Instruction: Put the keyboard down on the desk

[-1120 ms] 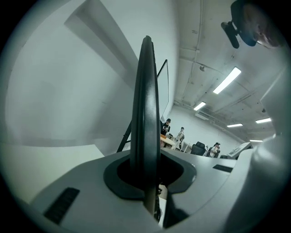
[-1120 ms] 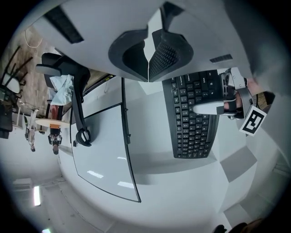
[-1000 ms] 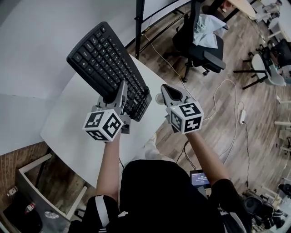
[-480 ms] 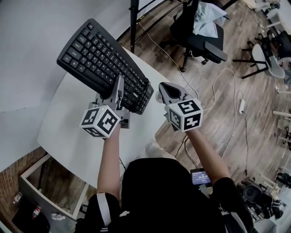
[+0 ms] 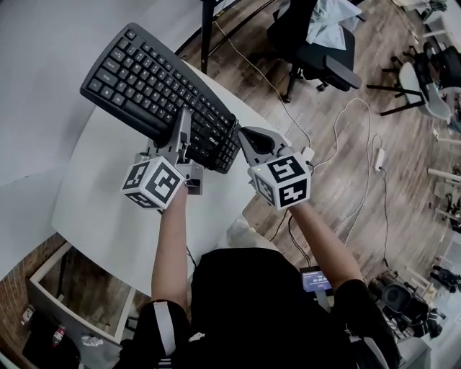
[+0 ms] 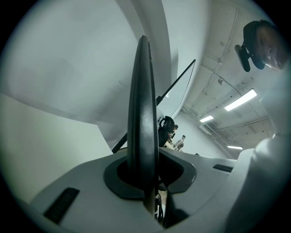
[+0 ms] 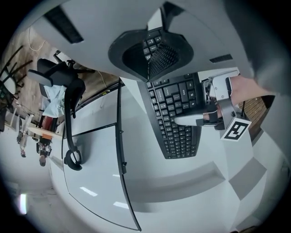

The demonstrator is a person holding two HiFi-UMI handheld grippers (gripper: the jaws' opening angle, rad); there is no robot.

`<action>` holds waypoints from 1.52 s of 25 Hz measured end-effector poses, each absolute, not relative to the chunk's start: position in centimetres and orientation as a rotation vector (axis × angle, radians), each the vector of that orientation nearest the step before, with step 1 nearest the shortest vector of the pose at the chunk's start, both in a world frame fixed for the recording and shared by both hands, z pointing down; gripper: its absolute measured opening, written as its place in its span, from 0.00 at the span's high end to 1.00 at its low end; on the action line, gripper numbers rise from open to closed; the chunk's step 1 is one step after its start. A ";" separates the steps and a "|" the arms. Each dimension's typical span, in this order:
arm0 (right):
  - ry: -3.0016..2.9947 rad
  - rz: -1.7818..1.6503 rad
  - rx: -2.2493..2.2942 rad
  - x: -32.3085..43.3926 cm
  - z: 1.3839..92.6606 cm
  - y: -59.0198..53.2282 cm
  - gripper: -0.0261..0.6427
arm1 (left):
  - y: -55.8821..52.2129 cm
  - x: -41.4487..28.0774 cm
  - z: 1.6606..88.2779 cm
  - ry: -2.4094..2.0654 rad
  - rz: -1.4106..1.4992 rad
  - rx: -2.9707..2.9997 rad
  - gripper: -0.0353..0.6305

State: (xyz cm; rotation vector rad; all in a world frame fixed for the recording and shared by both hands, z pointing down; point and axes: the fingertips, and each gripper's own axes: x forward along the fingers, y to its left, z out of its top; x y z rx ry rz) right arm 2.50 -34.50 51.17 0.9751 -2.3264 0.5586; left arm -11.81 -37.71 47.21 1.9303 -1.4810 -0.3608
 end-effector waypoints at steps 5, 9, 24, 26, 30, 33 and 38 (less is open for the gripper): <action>-2.310 0.571 0.943 2.7 53.1 -34.1 0.90 | -38.4 -12.4 48.5 -1.476 -0.381 1.902 0.82; -2.314 0.567 0.885 2.5 54.2 -33.6 0.90 | -38.7 -13.0 49.8 -1.474 -0.381 1.865 0.82; -2.270 0.451 0.628 0.2 56.7 -31.0 0.64 | -40.7 -15.6 54.8 -1.468 -0.375 1.693 0.80; -2.263 0.415 0.588 -0.2 57.2 -30.1 0.62 | -40.7 -16.0 55.4 -1.476 -0.371 1.671 0.80; -2.260 0.378 0.518 -0.8 58.0 -29.0 0.59 | -41.1 -16.0 56.4 -1.453 -0.393 1.632 0.80; -2.235 0.321 0.479 -0.8 58.6 -28.5 0.58 | -41.2 -16.4 57.3 -1.454 -0.392 1.599 0.80; -2.176 0.201 0.460 -0.6 60.1 -27.4 0.58 | -41.2 -17.0 59.1 -1.438 -0.412 1.538 0.80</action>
